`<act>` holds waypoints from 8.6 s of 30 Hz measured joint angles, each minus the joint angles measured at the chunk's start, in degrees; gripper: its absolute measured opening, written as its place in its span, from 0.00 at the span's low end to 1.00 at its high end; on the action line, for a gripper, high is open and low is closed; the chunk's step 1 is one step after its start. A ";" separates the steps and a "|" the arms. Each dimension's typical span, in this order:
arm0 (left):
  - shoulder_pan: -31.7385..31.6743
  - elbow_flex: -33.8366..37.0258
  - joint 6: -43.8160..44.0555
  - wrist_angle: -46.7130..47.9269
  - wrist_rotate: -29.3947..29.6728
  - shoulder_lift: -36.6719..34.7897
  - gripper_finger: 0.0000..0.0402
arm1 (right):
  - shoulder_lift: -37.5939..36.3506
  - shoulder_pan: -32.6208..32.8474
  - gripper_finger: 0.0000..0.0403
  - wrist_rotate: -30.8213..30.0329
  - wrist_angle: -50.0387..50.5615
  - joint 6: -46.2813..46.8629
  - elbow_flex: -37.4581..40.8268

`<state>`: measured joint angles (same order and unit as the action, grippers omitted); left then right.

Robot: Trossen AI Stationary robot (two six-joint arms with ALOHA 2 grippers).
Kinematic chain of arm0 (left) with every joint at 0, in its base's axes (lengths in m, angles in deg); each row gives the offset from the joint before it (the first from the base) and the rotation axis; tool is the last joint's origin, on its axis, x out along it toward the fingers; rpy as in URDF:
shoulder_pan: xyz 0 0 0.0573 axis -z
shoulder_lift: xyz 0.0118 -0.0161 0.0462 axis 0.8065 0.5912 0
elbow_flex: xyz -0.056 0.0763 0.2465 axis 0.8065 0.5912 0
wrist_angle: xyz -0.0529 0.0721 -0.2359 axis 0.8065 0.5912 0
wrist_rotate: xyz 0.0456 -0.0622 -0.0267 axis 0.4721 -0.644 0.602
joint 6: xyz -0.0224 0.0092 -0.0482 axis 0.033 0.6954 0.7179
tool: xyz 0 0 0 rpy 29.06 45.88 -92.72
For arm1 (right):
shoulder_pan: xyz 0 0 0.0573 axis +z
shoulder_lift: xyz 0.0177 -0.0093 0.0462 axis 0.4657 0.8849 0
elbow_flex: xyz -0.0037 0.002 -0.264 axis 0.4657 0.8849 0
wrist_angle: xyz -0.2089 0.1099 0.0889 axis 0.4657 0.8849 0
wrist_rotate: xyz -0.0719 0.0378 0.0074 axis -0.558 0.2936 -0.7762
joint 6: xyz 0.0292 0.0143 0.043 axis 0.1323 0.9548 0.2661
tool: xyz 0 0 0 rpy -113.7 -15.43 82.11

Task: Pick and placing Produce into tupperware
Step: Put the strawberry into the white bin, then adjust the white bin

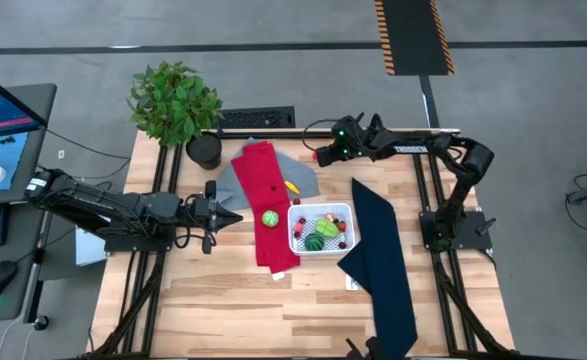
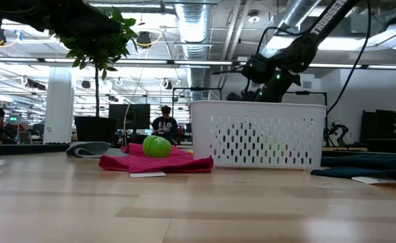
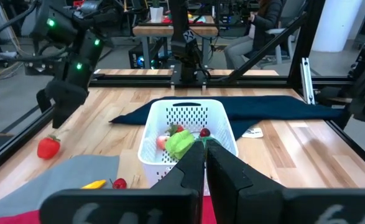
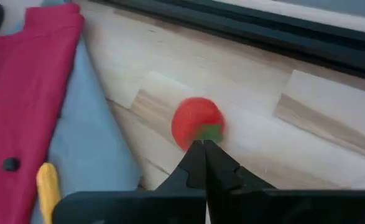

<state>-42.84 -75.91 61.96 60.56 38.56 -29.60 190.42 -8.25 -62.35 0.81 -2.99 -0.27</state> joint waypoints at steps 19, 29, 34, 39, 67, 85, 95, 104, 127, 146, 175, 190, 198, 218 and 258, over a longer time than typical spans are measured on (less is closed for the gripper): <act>-0.01 0.00 0.00 -0.02 0.00 -0.02 0.02 | -5.17 -2.20 0.50 4.46 7.44 -0.02 0.02; 0.00 0.00 0.00 -0.06 0.04 -0.01 0.02 | -2.55 -2.40 0.62 6.49 3.65 2.00 0.14; 0.00 0.00 0.00 0.02 -0.26 0.00 0.02 | -2.58 -2.42 0.58 6.24 2.65 2.62 0.00; 0.00 0.00 0.02 0.00 -0.26 0.00 0.02 | -1.87 -3.11 0.55 6.09 1.69 2.63 -0.02; 0.02 0.00 0.09 0.50 0.07 -0.02 0.02 | 3.02 -4.17 0.12 12.97 3.21 2.54 -2.66; 0.02 0.00 0.90 0.56 0.04 -0.02 0.02 | 1.90 0.97 0.02 9.94 7.66 -0.76 -8.26; 0.03 0.00 1.54 0.55 0.09 -0.02 0.02 | -3.69 13.78 0.02 -6.51 26.10 -4.95 -17.75; 0.04 0.00 1.57 0.42 0.28 0.00 0.02 | -15.63 31.17 0.02 -12.55 35.24 8.60 -19.11; 0.04 0.00 7.08 0.27 1.36 0.00 0.02 | -4.20 47.33 0.10 -18.41 48.24 22.90 -18.99; 0.04 0.00 5.97 0.55 1.73 0.00 0.02 | -3.93 44.18 0.26 -17.60 47.49 17.51 -18.99; 0.04 -0.02 7.41 -1.40 1.68 7.37 0.02 | -3.49 33.02 0.27 -8.51 44.39 -13.48 -16.85; 0.04 -0.02 7.43 -2.93 1.28 7.34 0.02 | 2.84 29.94 0.26 -5.44 43.72 -18.73 -16.85; 0.02 -0.02 7.41 -3.06 1.35 7.34 0.02 | 1.63 31.36 0.18 -5.24 45.40 -17.97 -17.08; 0.04 -0.02 7.41 -3.15 1.70 7.34 0.02 | -3.10 32.98 0.06 -1.73 47.45 -14.89 -17.02; 0.03 -0.02 7.77 -2.92 1.25 7.32 0.02 | -5.59 45.88 0.06 -6.68 55.63 4.68 -12.39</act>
<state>-42.80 -75.93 69.73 57.64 39.81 -22.27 184.83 37.63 -69.02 56.44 1.69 -12.66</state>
